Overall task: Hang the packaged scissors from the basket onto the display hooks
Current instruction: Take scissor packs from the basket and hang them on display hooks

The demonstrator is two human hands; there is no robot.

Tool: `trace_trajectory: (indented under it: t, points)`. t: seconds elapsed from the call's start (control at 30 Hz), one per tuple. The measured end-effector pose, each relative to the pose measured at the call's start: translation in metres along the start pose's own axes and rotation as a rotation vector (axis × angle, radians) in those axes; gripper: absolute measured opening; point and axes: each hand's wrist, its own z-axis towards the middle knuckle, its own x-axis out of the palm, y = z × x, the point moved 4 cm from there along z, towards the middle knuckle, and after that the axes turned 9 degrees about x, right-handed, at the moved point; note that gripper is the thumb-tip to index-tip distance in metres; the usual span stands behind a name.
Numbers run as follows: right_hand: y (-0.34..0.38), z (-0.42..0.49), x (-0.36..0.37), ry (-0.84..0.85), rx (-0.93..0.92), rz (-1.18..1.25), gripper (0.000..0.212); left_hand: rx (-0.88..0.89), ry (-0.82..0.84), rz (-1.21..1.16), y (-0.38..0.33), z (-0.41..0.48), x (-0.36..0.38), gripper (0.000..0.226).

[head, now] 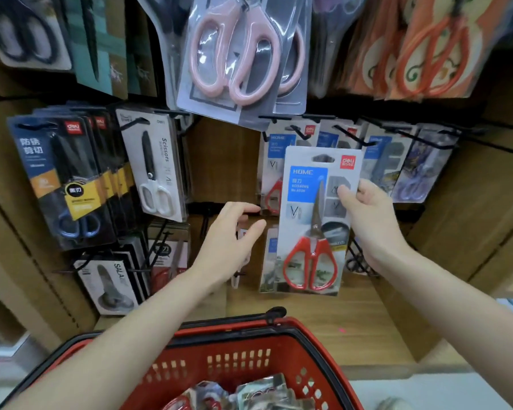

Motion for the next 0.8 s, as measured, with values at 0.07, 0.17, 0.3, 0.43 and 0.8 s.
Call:
trace_trajectory:
  t: [0.07, 0.17, 0.3, 0.43, 0.8]
  points:
    - [0.008, 0.009, -0.002, -0.024, -0.034, -0.042, 0.019, 0.000, 0.083, 0.066, 0.014, 0.021, 0.005, 0.033]
    - [0.011, 0.021, 0.003, -0.038, -0.075, -0.087, 0.027, -0.061, 0.086, 0.061, 0.035, 0.056, 0.012, 0.047]
    - [0.017, 0.032, 0.014, -0.078, -0.129, -0.135, 0.032, -0.192, 0.038, -0.159, 0.046, 0.091, 0.022, 0.057]
    - [0.018, 0.042, 0.015, -0.134, -0.150, -0.163, 0.017, -0.267, 0.024, -0.231, 0.050, 0.109, 0.028, 0.052]
    - [0.002, 0.091, 0.030, -0.192, -0.022, -0.146, 0.017, -0.050, -0.098, 0.040, 0.059, 0.120, 0.014, 0.021]
